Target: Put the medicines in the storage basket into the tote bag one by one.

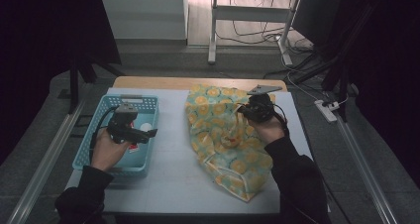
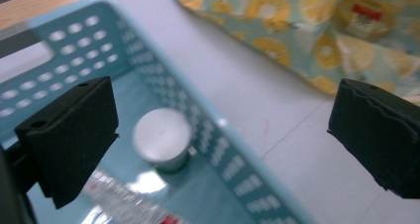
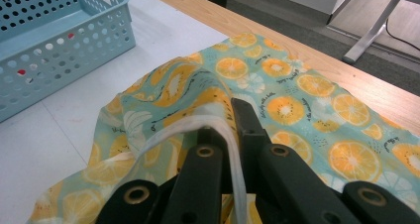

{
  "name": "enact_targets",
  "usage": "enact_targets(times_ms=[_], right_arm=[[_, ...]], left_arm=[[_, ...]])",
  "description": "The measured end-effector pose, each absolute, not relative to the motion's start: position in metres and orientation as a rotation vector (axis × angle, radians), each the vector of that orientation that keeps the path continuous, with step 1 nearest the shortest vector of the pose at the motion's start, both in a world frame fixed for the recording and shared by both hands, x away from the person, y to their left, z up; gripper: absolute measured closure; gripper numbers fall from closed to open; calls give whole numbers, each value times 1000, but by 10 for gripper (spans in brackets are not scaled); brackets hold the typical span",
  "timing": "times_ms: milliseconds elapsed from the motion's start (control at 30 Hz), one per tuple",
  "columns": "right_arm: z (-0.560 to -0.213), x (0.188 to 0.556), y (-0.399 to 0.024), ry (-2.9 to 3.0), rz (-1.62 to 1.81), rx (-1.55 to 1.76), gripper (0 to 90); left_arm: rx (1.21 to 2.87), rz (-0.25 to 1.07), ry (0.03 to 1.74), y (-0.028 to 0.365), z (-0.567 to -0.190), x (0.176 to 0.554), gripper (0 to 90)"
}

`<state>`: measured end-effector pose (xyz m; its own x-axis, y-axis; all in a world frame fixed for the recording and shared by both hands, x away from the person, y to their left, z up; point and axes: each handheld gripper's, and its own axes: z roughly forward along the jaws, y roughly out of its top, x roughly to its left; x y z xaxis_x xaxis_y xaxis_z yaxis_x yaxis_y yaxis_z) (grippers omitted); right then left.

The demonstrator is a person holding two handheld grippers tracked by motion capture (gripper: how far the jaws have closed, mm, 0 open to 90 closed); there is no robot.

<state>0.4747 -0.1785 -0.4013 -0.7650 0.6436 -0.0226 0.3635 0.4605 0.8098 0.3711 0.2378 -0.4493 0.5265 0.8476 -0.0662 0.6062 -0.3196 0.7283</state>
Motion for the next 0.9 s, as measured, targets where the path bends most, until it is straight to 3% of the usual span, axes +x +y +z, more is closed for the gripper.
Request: enact_targets(times_ms=[467, 900], right_arm=[[-402, 474, -178, 2387, 1209, 855, 893], [-401, 474, -178, 2387, 1210, 853, 893]], left_arm=[[2055, 495, 1401, 277, -479, 377, 0], [2097, 397, 1603, 294, -502, 411, 0]])
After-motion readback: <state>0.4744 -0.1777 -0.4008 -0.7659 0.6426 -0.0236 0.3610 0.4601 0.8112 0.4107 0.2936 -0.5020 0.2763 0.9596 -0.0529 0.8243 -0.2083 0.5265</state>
